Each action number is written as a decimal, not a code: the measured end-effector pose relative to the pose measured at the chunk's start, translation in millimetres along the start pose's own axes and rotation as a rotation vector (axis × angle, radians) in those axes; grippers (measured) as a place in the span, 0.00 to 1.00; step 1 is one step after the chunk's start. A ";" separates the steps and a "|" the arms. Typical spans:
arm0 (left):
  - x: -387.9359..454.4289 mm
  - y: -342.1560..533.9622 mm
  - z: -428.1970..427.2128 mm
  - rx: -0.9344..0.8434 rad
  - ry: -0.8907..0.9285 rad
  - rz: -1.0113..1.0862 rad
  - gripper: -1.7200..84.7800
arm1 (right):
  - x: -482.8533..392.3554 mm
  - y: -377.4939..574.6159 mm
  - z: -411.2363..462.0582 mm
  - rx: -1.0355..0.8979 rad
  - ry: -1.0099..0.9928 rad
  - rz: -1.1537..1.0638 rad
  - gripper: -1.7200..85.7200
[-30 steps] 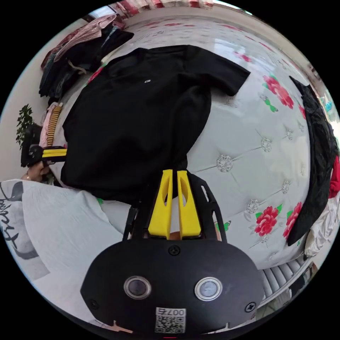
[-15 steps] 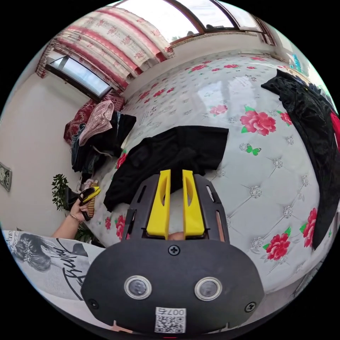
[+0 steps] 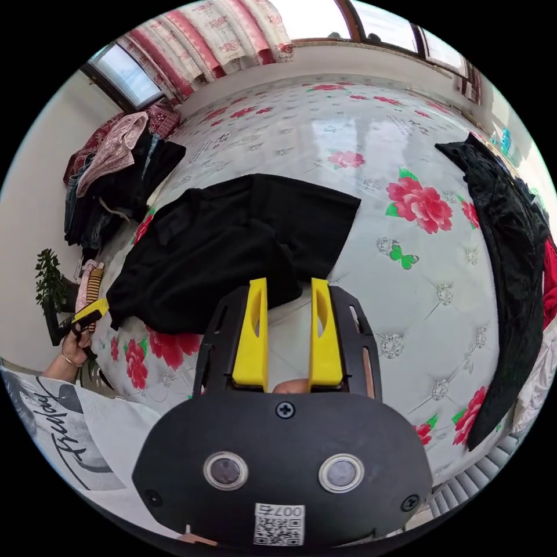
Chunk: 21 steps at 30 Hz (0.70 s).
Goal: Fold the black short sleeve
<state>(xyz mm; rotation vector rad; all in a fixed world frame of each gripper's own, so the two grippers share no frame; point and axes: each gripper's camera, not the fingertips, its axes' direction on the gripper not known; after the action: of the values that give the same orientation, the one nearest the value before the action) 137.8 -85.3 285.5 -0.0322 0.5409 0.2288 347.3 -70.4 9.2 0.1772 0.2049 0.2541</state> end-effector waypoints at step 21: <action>-70.8 28.5 -150.2 -0.066 0.531 -0.262 0.05 | 45.7 119.6 -234.9 0.271 -0.868 -0.098 0.02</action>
<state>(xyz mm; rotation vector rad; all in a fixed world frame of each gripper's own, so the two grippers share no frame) -3.7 -85.8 193.9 -0.2314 1.0490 -0.0230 310.8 90.4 -201.6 0.5256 -0.6165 0.0342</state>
